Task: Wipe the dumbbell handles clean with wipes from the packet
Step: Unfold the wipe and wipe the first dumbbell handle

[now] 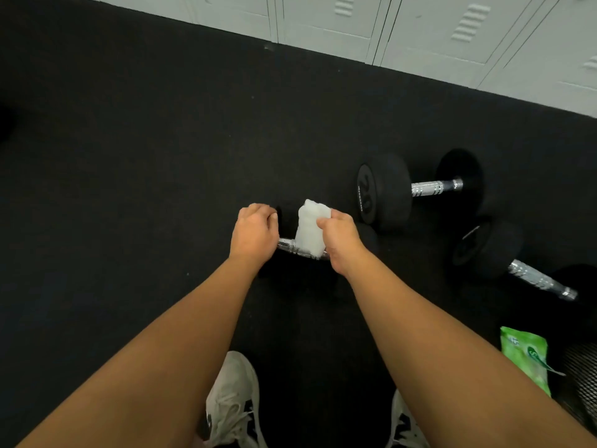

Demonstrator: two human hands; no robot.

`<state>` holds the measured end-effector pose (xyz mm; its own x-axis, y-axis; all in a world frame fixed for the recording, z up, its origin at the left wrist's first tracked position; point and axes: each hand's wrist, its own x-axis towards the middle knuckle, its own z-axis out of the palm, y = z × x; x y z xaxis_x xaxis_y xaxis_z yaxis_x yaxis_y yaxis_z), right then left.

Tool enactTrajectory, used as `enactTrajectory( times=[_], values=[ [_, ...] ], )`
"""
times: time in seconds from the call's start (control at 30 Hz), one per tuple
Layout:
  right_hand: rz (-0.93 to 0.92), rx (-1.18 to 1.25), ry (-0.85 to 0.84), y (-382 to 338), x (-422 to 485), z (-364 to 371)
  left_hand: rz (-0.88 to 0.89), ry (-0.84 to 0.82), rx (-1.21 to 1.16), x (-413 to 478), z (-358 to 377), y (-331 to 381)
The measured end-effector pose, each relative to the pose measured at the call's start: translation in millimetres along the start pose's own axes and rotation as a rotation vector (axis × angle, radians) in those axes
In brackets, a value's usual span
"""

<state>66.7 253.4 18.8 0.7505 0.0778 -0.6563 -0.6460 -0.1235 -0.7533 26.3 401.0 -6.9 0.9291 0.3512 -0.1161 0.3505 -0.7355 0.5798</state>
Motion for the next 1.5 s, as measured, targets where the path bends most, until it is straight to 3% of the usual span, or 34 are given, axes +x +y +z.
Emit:
enactTrajectory(
  times=[0.27, 0.43, 0.6, 0.7, 0.9, 1.07, 1.3, 1.5],
  values=[
    [-0.184, -0.239, 0.095, 9.0, 24.2, 21.8, 0.088, -0.006, 0.069, 20.8, 11.5, -25.2],
    [-0.393, -0.649, 0.111, 21.3, 27.8, 29.5, 0.125, 0.021, 0.068, 18.5, 20.6, -33.8],
    [-0.584, -1.156, -0.119, 57.0, 28.9, 29.3, 0.152, 0.079, 0.071, 22.6, 21.4, -38.5],
    [-0.634, -1.344, -0.247, 76.1, 21.2, 27.5, 0.167, 0.083, 0.038, 24.9, 20.5, -42.9],
    [-0.642, -1.494, -0.423, 77.3, 32.7, 31.6, 0.193, 0.102, 0.044, 23.2, 22.4, -46.2],
    [-0.563, -1.492, -0.292, 83.5, 22.5, 27.6, 0.184, 0.098, 0.074, 21.5, 24.7, -46.1],
    [-0.6, -1.515, -0.387, 72.9, 30.7, 38.6, 0.169, 0.062, 0.13, 20.5, 22.7, -44.9],
    [-0.507, -1.507, -0.293, 84.0, 13.9, 39.8, 0.159, 0.071, 0.102, 18.6, 21.5, -43.0]
  ],
)
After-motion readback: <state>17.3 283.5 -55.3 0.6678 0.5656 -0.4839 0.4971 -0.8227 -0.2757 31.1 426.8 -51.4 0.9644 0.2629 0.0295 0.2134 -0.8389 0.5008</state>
